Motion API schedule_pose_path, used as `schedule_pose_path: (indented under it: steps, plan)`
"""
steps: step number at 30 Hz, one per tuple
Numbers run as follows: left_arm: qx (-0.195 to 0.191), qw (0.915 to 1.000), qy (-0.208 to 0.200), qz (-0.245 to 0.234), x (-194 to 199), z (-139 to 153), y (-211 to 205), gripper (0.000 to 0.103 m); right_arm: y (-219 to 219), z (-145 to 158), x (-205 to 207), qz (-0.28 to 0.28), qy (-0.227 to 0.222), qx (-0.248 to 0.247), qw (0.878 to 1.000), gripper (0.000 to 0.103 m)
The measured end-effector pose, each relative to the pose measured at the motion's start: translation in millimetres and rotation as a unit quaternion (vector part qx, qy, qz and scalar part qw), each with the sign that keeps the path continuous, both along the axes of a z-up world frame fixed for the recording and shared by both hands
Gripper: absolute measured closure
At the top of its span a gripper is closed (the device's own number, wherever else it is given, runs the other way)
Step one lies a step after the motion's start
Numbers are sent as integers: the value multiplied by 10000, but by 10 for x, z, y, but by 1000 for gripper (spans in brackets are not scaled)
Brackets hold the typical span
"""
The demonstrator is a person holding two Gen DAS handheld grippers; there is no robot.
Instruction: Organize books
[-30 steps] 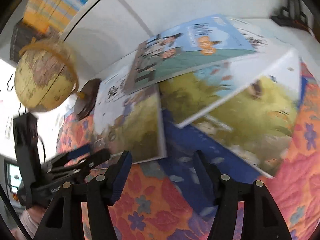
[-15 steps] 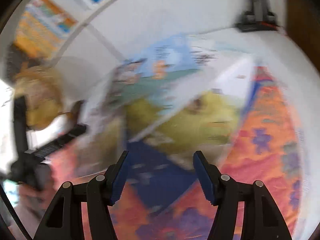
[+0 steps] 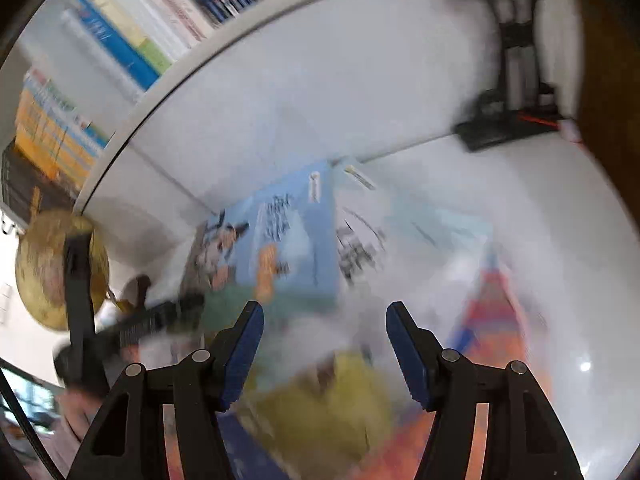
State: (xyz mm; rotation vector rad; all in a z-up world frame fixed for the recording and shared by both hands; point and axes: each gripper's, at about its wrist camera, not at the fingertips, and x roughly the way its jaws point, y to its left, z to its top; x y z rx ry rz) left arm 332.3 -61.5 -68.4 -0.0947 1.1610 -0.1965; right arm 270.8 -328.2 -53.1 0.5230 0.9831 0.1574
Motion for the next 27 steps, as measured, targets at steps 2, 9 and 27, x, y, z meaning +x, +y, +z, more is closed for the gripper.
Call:
schedule_pose_path:
  steps: [2, 9, 27]
  plan:
    - [-120, 9999, -16, -117, -20, -3, -54, 26, 78, -144, 171, 21, 75, 312, 9995, 41]
    - [19, 9973, 135, -716, -188, 73, -103, 25, 123, -191, 172, -199, 50, 475, 9987, 28]
    - [-282, 9831, 1069, -1460, -2358, 326, 272, 36, -493, -452, -2091, -779, 769, 1760, 9783, 35]
